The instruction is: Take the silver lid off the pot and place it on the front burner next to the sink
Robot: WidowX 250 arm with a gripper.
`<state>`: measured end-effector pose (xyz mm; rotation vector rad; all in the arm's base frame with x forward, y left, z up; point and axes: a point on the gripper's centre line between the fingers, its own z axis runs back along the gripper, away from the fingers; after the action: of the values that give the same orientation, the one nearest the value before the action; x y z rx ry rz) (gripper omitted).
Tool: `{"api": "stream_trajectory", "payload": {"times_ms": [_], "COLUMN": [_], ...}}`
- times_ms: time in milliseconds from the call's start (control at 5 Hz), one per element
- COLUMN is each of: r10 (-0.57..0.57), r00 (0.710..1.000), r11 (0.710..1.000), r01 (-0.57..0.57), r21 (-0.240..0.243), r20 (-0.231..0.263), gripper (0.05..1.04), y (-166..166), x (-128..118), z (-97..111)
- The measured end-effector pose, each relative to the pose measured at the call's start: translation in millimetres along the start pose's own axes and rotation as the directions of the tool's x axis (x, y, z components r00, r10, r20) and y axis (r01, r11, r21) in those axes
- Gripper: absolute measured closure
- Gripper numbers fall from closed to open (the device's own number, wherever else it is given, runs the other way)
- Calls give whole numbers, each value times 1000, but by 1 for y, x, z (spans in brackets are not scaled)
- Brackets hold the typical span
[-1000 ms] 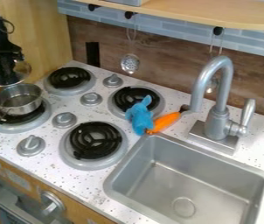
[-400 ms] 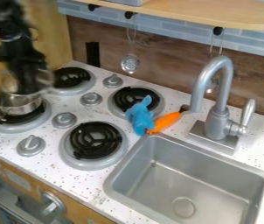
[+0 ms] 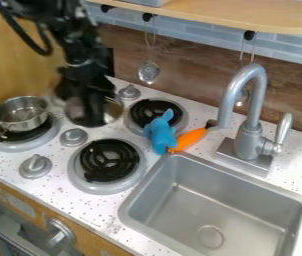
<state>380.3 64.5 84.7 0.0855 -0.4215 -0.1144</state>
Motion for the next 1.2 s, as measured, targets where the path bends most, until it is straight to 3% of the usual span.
{"api": "stream_trajectory", "payload": {"times_ms": [200, 400, 1000, 1200], "r10": [-83, -119, 7, 29], "r00": [997, 993, 996, 996], "r11": [996, 993, 998, 997], "r01": [83, 119, -2, -23], "r21": [-13, 0, 61, 68], "r20": [3, -22, -85, -82], "gripper": [766, 766, 766, 766], "y": [-50, -70, -29, -13], "x": [-3, -14, -61, -64], "z": [-2, -6, -12, -18]}}
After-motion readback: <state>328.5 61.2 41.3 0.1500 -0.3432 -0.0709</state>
